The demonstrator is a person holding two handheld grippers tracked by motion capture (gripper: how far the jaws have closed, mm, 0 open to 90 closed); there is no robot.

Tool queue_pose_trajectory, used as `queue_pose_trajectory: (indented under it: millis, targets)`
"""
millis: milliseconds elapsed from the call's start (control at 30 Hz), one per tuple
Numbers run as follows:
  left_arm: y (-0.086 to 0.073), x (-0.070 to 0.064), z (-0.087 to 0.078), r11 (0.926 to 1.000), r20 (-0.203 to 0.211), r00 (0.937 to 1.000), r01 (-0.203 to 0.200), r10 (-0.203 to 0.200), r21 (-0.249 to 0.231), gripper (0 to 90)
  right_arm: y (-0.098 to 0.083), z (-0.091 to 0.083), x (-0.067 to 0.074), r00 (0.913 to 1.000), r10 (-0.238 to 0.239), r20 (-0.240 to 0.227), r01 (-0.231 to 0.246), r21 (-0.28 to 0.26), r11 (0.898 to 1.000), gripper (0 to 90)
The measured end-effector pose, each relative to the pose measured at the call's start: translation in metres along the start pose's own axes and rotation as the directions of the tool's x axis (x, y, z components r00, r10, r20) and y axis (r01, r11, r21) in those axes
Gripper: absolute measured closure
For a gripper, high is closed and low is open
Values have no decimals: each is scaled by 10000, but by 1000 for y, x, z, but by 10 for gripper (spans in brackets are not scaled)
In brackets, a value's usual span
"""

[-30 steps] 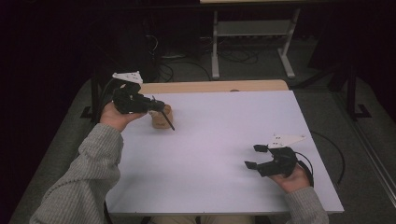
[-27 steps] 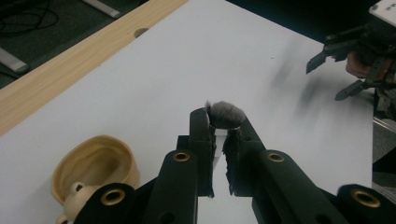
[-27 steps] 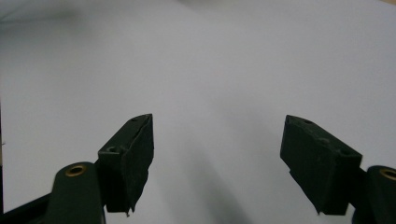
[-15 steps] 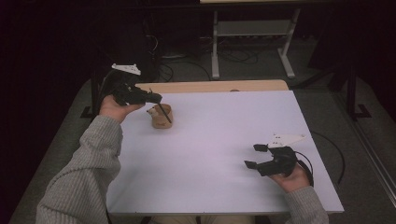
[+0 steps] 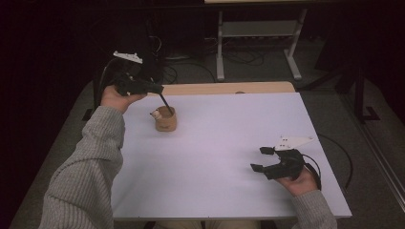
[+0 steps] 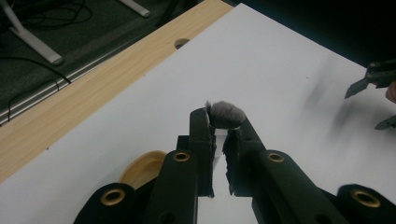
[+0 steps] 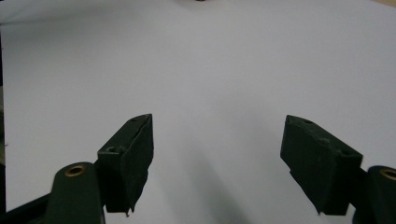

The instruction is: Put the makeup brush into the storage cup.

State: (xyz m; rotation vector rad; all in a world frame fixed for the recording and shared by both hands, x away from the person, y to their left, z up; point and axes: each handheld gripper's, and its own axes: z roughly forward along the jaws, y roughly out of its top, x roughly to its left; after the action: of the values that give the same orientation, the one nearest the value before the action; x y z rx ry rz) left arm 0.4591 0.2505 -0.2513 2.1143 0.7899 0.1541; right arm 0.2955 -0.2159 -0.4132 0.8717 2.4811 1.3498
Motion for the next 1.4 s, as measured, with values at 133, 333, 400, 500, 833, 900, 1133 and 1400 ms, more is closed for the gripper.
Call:
queue_pose_trajectory:
  millis: [133, 333, 400, 500, 833, 900, 1133, 1400]
  targets:
    - [-3, 6, 1, 9997, -130, 9997, 225, -224, 69, 821, 0, 0, 0, 10000, -67, 51, 67, 103, 9999, 246]
    - [-6, 17, 1, 9982, -453, 9972, 599, -596, 65, 821, -1, -3, -3, 10000, -16, 99, 15, 98, 10000, 247]
    - [-8, 20, 4, 9977, -584, 9961, 665, -655, 152, 821, -1, -4, -4, 9999, -31, 110, 30, 62, 10000, 247]
    - [-10, 22, 6, 9972, -661, 9952, 736, -724, 161, 821, -1, -5, -4, 9999, -57, 129, 56, 36, 10000, 247]
    - [-15, 27, 7, 9954, -889, 9916, 952, -940, 87, 821, -1, -4, -2, 9999, -85, 110, 83, 196, 9998, 247]
    - [-16, 29, 7, 9953, -901, 9914, 965, -953, 90, 821, -1, -3, -3, 9999, -114, 112, 111, 218, 9997, 247]
    - [-16, 31, 10, 9943, -915, 9902, 1062, -1053, 50, 821, -1, -4, -4, 9999, -75, 130, 73, 187, 9998, 247]
    - [-15, 34, 18, 9932, -938, 9889, 1164, -1152, 71, 821, -2, -6, -6, 9999, 3, 148, -4, 43, 10000, 247]
